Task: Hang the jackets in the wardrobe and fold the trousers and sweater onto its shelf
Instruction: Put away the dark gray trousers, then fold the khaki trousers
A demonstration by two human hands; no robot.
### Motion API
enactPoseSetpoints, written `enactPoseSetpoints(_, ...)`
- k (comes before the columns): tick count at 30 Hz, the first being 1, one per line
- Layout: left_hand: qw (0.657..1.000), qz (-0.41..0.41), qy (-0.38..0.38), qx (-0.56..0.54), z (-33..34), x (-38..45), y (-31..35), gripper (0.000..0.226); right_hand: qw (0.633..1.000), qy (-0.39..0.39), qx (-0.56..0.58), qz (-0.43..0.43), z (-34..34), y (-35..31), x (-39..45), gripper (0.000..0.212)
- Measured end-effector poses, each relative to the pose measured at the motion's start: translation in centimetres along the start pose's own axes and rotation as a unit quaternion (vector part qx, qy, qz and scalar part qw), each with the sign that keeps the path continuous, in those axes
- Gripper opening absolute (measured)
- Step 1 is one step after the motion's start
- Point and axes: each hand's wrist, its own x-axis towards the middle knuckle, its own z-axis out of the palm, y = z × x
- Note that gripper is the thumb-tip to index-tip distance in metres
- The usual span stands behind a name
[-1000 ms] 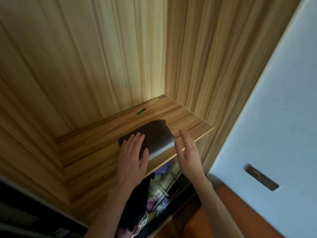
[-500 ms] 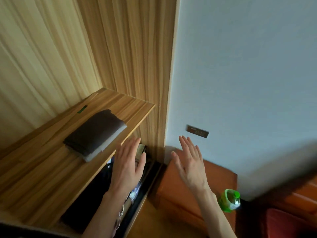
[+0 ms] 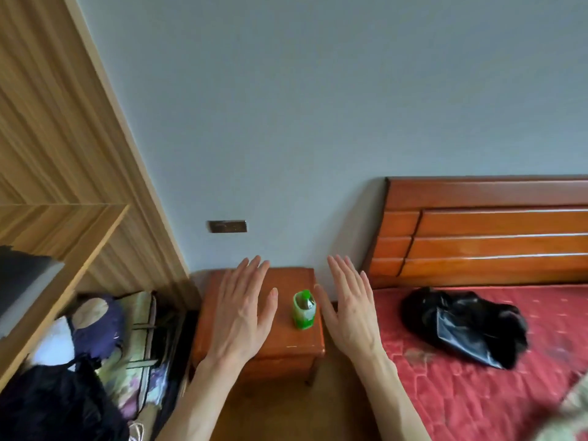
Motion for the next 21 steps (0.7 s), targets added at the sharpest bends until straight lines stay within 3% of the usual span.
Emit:
enactPoseSetpoints(10,0.984,0.136,-0.068,-0.097,8.0,-5.2,21.0,0.055,0.980,0.093,-0.094,0.147,-16.4,14.2,-15.2,0.060)
enactPoseSetpoints(21,0.917,0.278,-0.177,-0.224,15.7,-14.6,43.1,0.061,0.913,0.180,-0.207,0.302,-32.5,24.4,-36.5,0.062)
